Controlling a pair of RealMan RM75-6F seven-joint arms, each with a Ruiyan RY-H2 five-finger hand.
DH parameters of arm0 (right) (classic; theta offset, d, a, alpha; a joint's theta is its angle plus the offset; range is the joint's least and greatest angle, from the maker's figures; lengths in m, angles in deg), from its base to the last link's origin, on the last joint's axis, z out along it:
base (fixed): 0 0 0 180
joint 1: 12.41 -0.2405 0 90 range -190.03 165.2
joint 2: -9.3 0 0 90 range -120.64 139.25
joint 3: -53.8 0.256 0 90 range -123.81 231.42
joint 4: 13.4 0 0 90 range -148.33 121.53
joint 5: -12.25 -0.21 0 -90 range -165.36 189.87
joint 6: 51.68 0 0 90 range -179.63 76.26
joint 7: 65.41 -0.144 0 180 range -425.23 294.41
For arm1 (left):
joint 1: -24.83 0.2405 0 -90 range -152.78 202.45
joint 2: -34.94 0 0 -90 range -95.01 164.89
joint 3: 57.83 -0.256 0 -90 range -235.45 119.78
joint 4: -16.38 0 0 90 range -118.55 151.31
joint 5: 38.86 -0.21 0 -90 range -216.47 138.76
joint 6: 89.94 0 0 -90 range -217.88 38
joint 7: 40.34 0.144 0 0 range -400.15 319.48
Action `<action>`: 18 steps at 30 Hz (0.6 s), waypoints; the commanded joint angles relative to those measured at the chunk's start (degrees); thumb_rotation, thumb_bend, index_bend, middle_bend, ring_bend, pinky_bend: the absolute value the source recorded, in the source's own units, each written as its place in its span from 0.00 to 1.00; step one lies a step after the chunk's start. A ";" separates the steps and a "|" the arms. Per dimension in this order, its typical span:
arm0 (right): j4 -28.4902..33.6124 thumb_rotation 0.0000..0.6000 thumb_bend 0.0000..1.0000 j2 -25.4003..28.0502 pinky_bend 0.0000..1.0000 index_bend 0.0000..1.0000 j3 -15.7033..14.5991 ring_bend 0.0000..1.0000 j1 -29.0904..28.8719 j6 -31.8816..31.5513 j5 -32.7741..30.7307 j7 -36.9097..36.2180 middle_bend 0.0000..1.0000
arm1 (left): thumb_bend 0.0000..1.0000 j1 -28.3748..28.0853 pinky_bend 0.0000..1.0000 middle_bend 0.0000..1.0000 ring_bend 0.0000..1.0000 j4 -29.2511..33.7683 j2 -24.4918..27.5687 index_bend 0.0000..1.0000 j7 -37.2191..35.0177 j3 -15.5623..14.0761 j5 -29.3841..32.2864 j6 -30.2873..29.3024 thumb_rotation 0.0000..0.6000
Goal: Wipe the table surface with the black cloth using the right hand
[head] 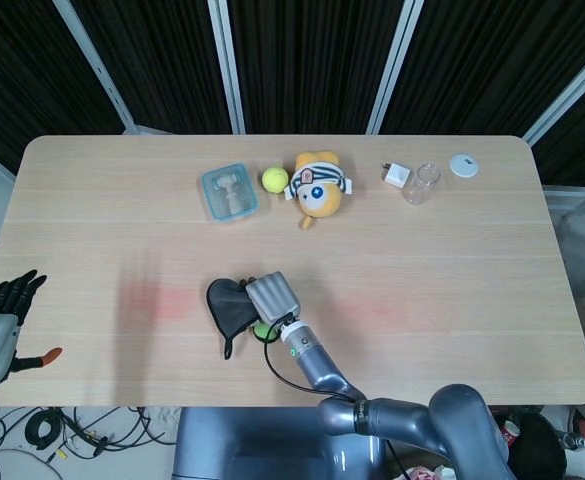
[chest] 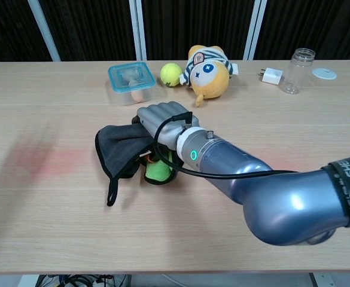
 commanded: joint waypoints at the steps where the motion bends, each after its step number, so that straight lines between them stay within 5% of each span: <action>1: -3.86 1.00 0.53 -2.09 0.86 0.78 -0.60 0.74 0.16 1.24 -0.07 -0.75 0.74 | 0.00 0.02 0.00 0.00 0.00 -0.08 -0.03 0.00 0.15 0.00 0.00 -0.06 1.00; 18: -11.88 1.00 0.53 -3.07 0.78 0.78 -4.45 0.73 4.22 -0.03 6.15 -2.39 0.74 | 0.00 0.04 0.00 0.00 0.00 -0.05 -0.46 0.00 0.93 0.13 0.21 -0.38 1.00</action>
